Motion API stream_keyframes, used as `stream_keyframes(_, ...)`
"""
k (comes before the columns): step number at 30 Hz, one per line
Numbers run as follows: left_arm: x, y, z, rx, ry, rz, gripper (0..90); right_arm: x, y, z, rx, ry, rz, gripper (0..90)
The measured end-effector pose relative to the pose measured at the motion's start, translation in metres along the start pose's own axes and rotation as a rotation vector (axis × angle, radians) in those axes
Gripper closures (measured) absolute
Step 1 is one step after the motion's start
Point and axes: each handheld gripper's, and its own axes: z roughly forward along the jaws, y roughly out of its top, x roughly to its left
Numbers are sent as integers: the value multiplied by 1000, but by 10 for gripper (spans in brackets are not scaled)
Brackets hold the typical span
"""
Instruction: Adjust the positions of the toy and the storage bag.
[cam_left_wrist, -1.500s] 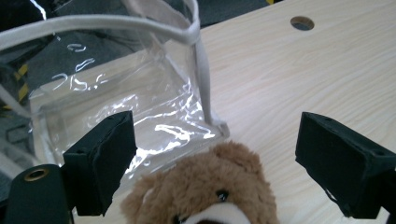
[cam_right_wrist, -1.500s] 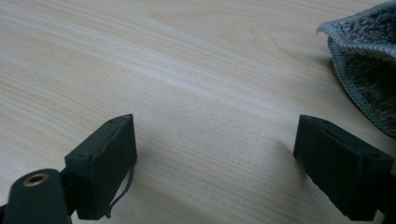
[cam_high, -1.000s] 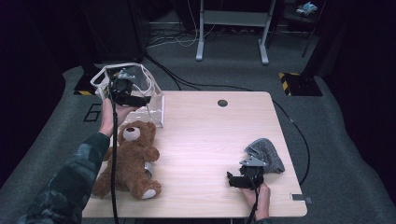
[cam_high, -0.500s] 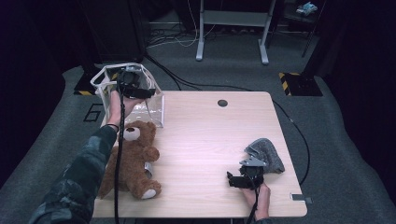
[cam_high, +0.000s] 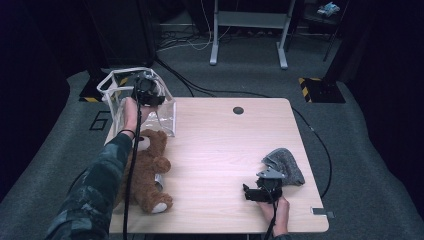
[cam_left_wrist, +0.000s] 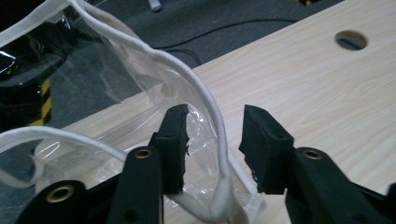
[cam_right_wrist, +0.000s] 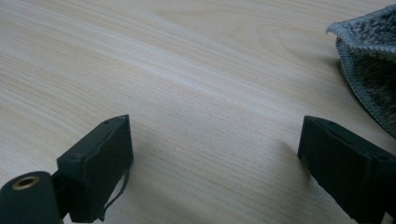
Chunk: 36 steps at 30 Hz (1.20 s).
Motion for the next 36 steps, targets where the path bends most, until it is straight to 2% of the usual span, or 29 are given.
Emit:
stream_keyframes(2, -1, 0, 4, 13, 2, 10, 692, 0, 0, 0, 0, 0, 0, 95)
stream_keyframes(3, -1, 0, 4, 5, 3, 5, 721, 0, 0, 0, 0, 0, 0, 95)
stream_keyframes(4, -1, 0, 4, 3, -6, 8, 787, 0, 0, 0, -1, 2, 2, 97)
stream_keyframes(7, -1, 0, 7, 2, -23, 12, 859, 0, 0, 0, -2, 2, -1, 97)
stream_keyframes(13, -2, 1, 12, -20, -48, 37, 874, 0, 0, 0, -3, 2, -1, 98)
stream_keyframes(16, 0, 4, 12, -18, -62, 30, 874, 0, 0, 0, -3, 2, -2, 99)
stream_keyframes(22, -3, 8, 15, -16, -63, 52, 874, 1, 0, 0, -4, -1, -2, 100)
stream_keyframes(29, -7, 11, 20, -31, -73, 51, 875, 1, 0, 0, -7, -2, 3, 101)
stream_keyframes(36, -14, 15, 22, -24, -90, 66, 874, 1, 0, 0, -7, -4, 0, 101)
